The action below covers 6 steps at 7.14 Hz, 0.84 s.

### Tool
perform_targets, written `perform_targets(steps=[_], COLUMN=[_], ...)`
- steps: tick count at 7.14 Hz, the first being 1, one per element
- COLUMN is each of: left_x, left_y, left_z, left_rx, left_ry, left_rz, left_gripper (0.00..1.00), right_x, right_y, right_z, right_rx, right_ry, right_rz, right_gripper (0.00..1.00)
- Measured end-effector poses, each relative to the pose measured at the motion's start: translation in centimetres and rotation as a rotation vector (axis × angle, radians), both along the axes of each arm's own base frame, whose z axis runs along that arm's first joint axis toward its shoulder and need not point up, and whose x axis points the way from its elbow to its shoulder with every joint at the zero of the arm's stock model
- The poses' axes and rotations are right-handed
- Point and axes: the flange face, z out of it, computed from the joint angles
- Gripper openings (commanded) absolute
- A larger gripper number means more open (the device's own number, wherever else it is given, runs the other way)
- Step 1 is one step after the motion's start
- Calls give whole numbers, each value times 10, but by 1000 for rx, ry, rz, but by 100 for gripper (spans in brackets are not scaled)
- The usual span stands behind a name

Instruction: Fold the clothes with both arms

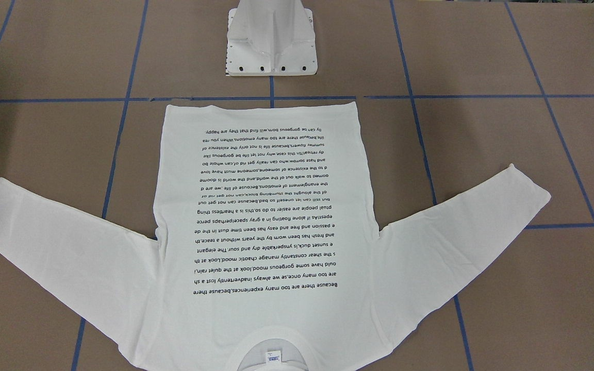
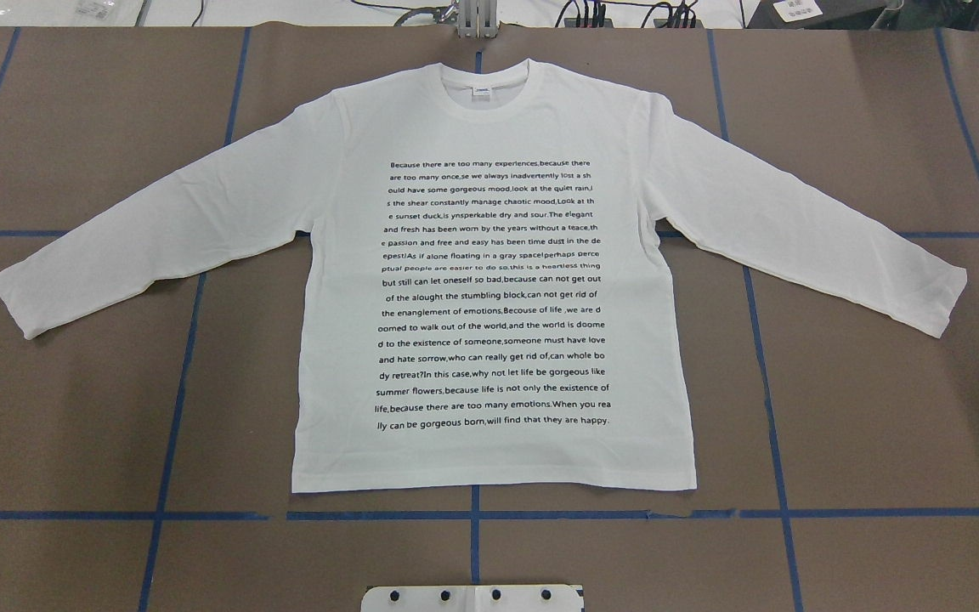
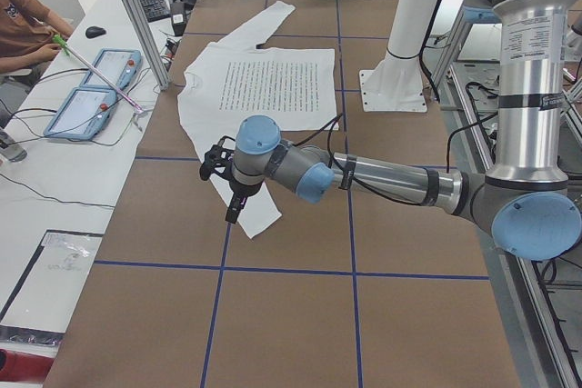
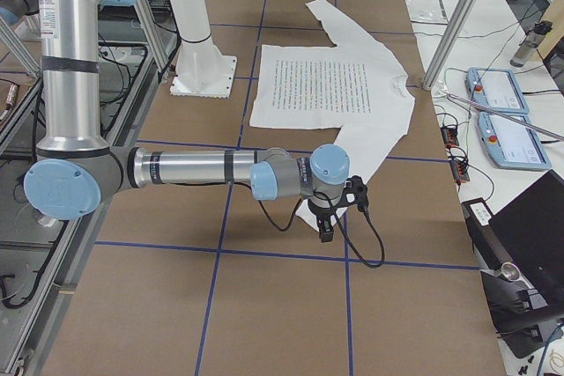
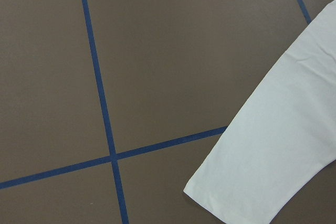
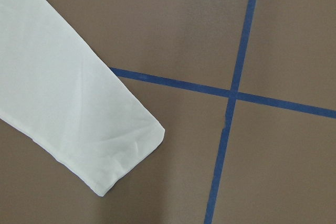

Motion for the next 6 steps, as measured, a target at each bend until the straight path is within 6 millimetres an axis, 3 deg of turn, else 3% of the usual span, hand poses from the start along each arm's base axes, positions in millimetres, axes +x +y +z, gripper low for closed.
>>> perform_targets(steps=[3, 4, 6], left_x=[2, 2, 2], left_y=[2, 4, 5], left_z=[-10, -16, -23], left_rx=[14, 23, 35], left_ry=[26, 33, 37], left_rz=[11, 14, 14], left_gripper=[100, 100, 100], right_x=[-27, -49, -96], right_y=[1, 3, 15], right_z=[-5, -10, -15], right_rx=[-93, -143, -247], right_ry=[-18, -36, -84], right_rz=[56, 112, 229], right_gripper=[99, 94, 94])
